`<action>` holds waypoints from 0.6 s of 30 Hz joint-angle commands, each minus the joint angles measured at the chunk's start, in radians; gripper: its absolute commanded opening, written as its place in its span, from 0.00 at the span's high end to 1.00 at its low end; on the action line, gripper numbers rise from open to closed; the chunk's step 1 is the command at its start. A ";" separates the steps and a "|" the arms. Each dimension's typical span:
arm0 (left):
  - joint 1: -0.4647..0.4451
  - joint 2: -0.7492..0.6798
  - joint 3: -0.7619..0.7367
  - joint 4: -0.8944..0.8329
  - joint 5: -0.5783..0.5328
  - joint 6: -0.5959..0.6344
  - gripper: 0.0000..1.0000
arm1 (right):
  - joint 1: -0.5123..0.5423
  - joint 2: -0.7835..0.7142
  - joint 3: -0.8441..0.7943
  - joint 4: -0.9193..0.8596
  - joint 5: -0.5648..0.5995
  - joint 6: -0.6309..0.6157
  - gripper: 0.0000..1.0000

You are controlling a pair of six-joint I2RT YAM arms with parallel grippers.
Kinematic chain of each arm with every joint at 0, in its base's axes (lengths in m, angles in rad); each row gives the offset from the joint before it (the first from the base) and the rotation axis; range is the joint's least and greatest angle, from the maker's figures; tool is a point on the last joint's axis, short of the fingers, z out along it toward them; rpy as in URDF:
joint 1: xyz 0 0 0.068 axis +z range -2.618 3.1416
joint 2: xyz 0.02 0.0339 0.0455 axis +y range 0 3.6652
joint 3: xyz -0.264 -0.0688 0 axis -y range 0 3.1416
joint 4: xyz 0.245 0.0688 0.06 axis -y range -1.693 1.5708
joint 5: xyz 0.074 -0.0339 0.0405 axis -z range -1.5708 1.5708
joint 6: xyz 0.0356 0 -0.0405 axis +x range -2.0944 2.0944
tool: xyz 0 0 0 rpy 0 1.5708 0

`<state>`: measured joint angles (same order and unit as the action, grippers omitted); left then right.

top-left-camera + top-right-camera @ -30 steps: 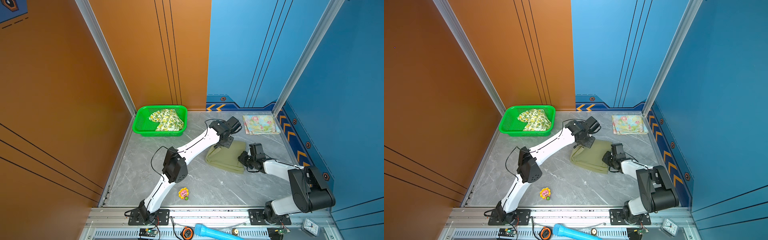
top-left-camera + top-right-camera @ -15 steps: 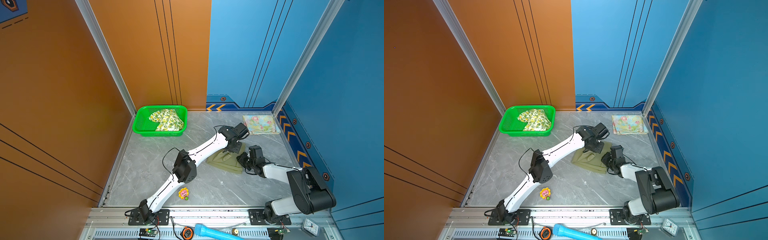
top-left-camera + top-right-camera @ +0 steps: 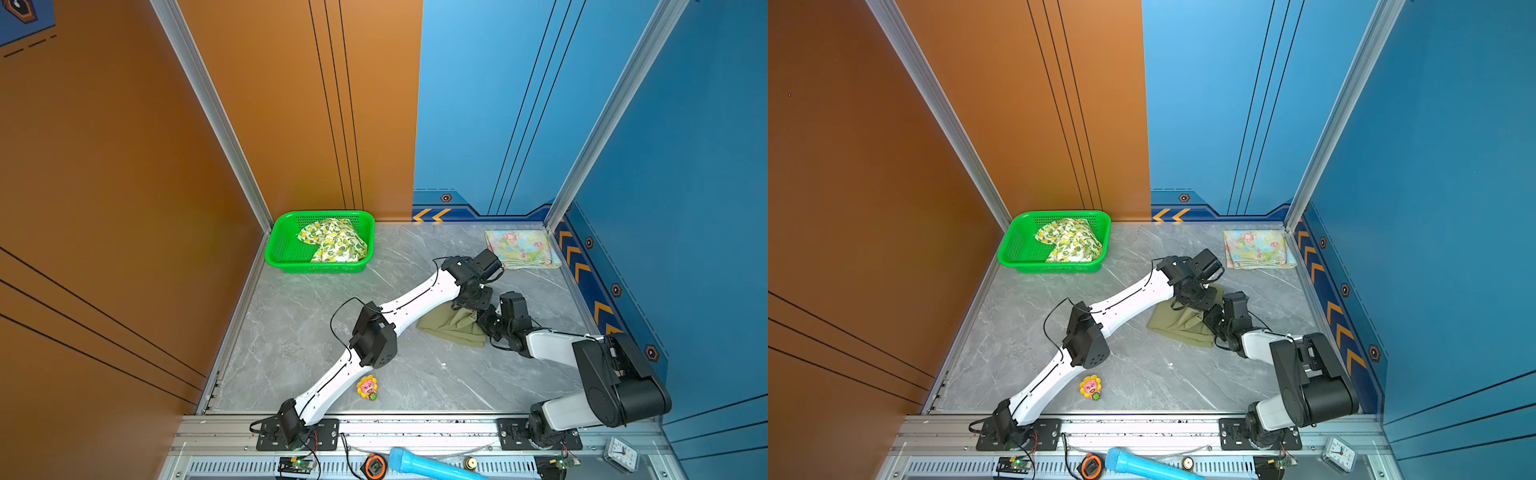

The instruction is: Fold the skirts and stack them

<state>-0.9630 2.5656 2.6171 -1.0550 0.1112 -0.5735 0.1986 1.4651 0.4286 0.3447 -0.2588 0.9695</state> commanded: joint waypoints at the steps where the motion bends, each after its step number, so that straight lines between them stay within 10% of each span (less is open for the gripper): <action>1: 0.005 0.001 0.013 0.042 0.072 -0.021 0.70 | -0.025 -0.036 -0.037 -0.085 0.001 -0.001 0.64; 8: 0.032 -0.004 0.012 0.093 0.149 -0.034 0.58 | -0.132 -0.200 -0.048 -0.312 -0.016 -0.105 0.44; 18: 0.065 -0.118 -0.134 0.109 0.112 0.051 0.53 | -0.274 -0.336 -0.046 -0.458 -0.101 -0.193 0.41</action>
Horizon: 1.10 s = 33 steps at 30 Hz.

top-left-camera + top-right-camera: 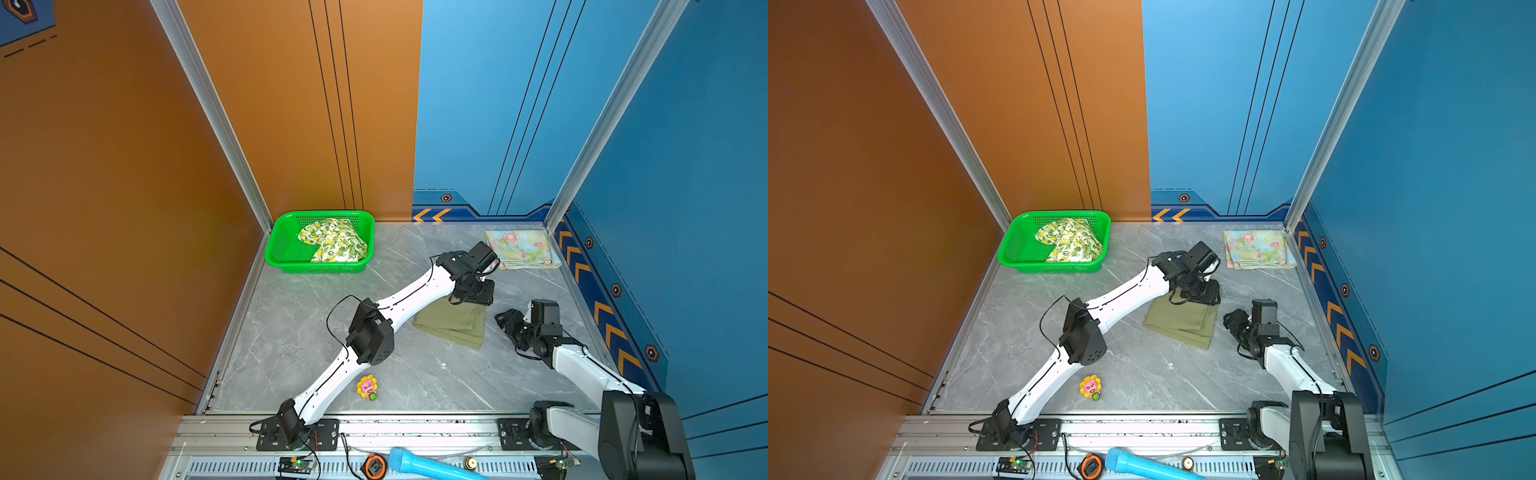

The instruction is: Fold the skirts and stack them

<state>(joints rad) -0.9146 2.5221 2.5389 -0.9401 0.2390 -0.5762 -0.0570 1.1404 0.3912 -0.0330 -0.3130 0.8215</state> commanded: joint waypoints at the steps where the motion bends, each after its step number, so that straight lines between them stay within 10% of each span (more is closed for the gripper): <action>1: 0.020 -0.088 -0.089 -0.006 -0.033 0.068 0.53 | -0.020 -0.009 -0.006 -0.078 -0.061 -0.043 0.42; 33: -0.096 0.082 -0.096 -0.010 -0.325 0.120 0.50 | -0.020 0.187 -0.009 0.134 -0.206 -0.016 0.53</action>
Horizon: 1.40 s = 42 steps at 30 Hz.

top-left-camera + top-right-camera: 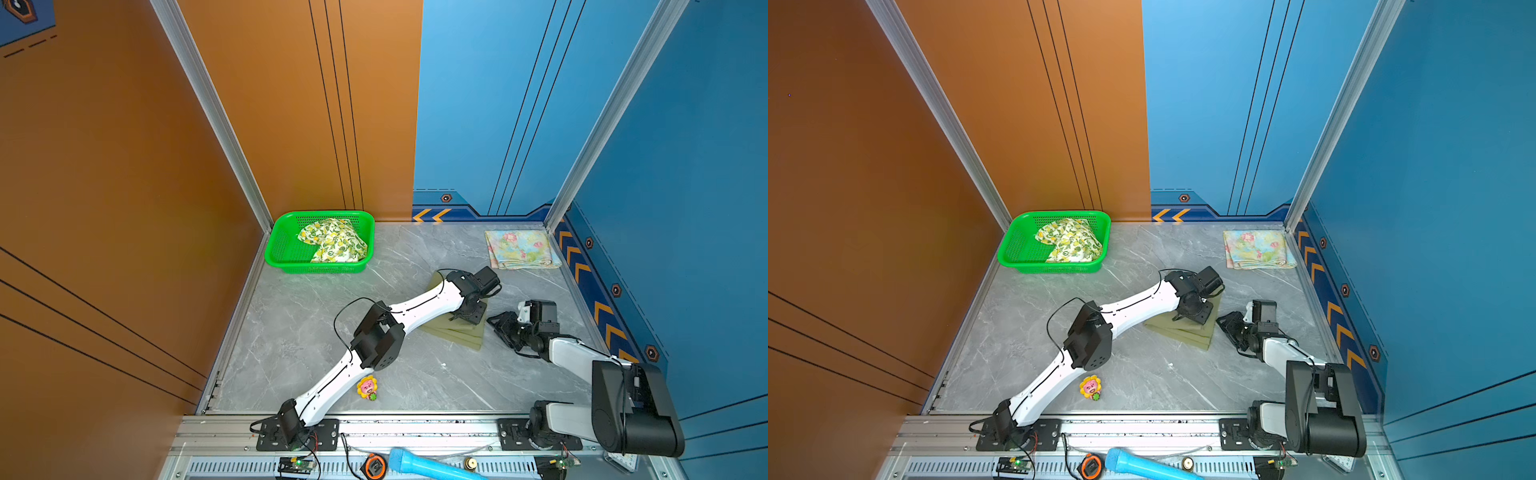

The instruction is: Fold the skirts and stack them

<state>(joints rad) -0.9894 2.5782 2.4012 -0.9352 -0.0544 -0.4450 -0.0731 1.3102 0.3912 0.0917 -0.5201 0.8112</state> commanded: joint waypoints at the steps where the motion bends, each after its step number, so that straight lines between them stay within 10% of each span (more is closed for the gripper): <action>1: -0.023 0.030 0.044 -0.014 -0.030 -0.015 0.49 | -0.003 0.019 -0.009 0.011 0.003 -0.006 0.54; 23: -0.030 0.059 0.011 -0.015 -0.027 -0.051 0.51 | 0.074 0.091 -0.017 0.086 0.079 0.032 0.64; 33: -0.019 0.089 -0.008 -0.014 -0.033 -0.067 0.98 | 0.084 0.079 -0.012 0.050 0.106 0.010 0.66; 42: 0.018 -0.016 -0.130 0.010 -0.048 -0.059 1.00 | 0.182 0.153 -0.005 0.133 0.151 0.048 0.75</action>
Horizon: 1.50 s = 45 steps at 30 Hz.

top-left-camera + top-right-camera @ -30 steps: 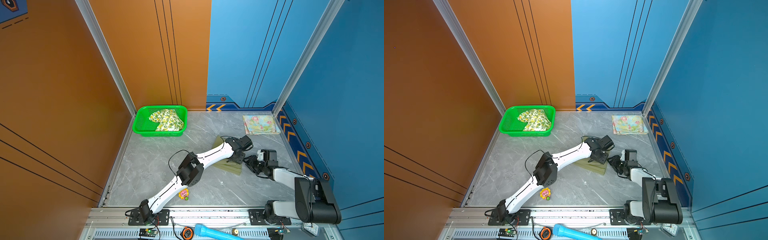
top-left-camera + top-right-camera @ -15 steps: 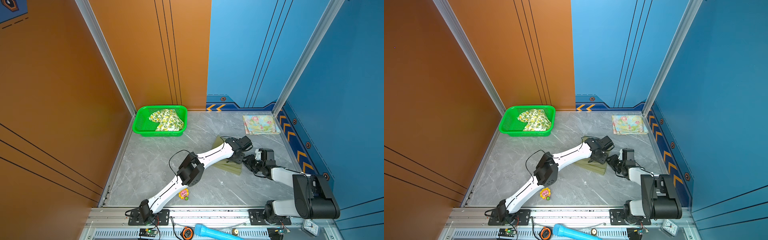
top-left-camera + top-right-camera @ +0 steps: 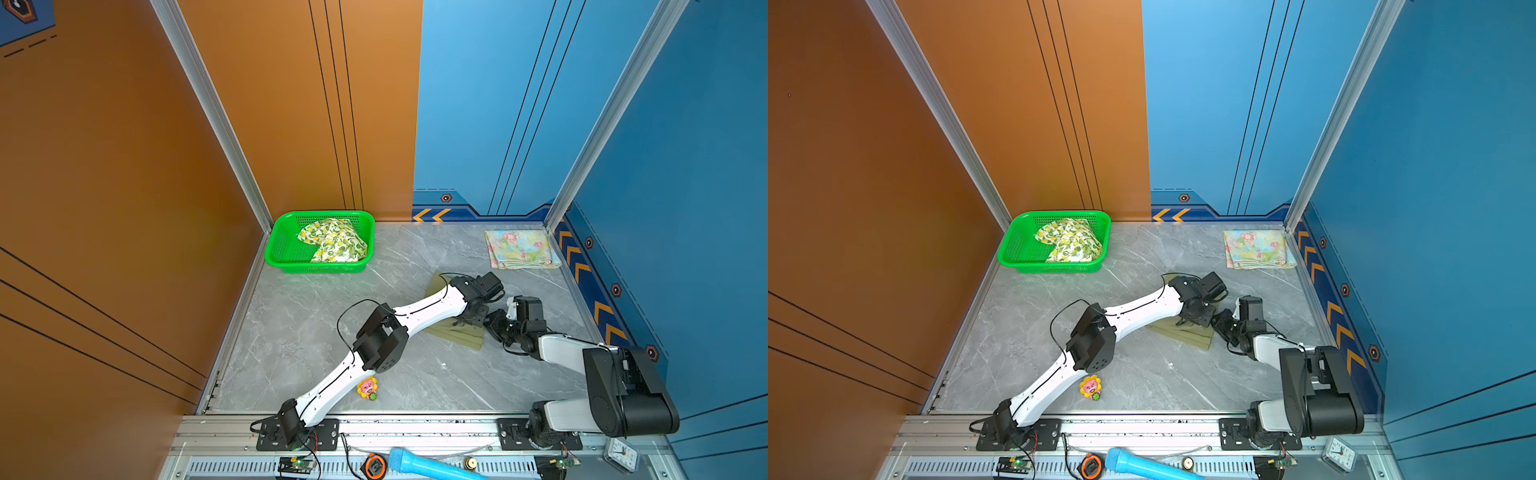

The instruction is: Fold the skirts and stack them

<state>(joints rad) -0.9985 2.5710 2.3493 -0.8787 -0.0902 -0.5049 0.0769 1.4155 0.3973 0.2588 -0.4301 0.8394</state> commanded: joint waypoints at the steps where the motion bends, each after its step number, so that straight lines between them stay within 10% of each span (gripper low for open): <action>1: 0.033 -0.031 -0.113 -0.034 -0.013 0.001 1.00 | 0.047 0.057 -0.014 -0.009 0.065 0.036 0.76; 14: 0.144 -0.310 -0.532 0.107 -0.032 -0.002 1.00 | 0.215 0.151 -0.015 0.149 0.123 0.143 0.80; 26: 0.128 -0.318 -0.529 0.106 -0.042 -0.014 0.60 | 0.240 0.149 -0.013 0.154 0.140 0.150 0.69; 45: 0.107 -0.182 -0.498 0.105 -0.041 -0.057 0.64 | 0.327 0.303 0.020 0.287 0.201 0.229 0.72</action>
<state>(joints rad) -0.8776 2.2986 1.8668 -0.7506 -0.1413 -0.5457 0.3908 1.6596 0.4362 0.6765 -0.2848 1.0496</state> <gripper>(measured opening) 0.363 0.286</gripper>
